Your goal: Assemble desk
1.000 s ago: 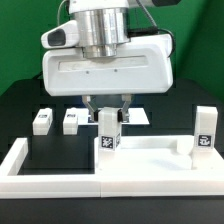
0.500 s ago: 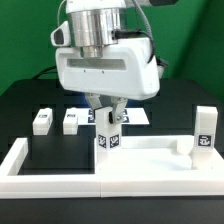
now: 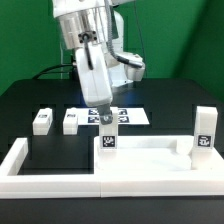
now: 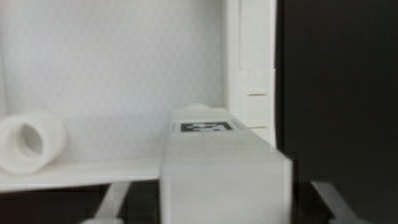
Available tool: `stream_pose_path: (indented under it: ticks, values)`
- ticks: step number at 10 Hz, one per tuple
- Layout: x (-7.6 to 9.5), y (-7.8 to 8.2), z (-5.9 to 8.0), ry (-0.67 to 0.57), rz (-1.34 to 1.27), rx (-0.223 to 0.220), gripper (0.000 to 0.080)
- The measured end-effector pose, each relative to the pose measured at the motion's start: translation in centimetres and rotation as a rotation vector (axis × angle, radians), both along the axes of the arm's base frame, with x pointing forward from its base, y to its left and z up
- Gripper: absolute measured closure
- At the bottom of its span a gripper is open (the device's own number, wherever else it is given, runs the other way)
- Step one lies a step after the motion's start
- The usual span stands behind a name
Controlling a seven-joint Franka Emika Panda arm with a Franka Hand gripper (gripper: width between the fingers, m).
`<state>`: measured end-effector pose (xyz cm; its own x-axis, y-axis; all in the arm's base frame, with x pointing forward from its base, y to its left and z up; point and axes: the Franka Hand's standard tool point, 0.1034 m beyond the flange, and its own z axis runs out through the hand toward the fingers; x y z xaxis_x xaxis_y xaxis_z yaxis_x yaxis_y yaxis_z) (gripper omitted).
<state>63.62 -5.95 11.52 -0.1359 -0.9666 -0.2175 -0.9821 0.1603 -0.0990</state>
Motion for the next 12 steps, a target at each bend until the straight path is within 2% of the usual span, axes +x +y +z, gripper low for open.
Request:
stream_pose_path:
  ticks: [3,5,6,7,8,9,10,12]
  values:
    - [0.0,0.3,0.0,0.039,-0.179,0.023,0.0502]
    - [-0.1,0.2,-0.1,0.043,-0.173,0.013,0.0502]
    - [-0.1,0.2,-0.1,0.042,-0.173,0.013,0.0443]
    - [-0.1,0.3,0.0,0.041,-0.172,0.013,0.0443]
    - [0.1,0.6,0.6,0.033,-0.163,0.016,0.0231]
    - [0.4,0.9,1.8,0.013,-0.151,0.019,0.0231]
    - [0.1,1.8,2.8,0.004,-0.15,0.026,0.0168]
    - [-0.2,4.6,4.2,-0.003,-0.119,0.042,0.0151]
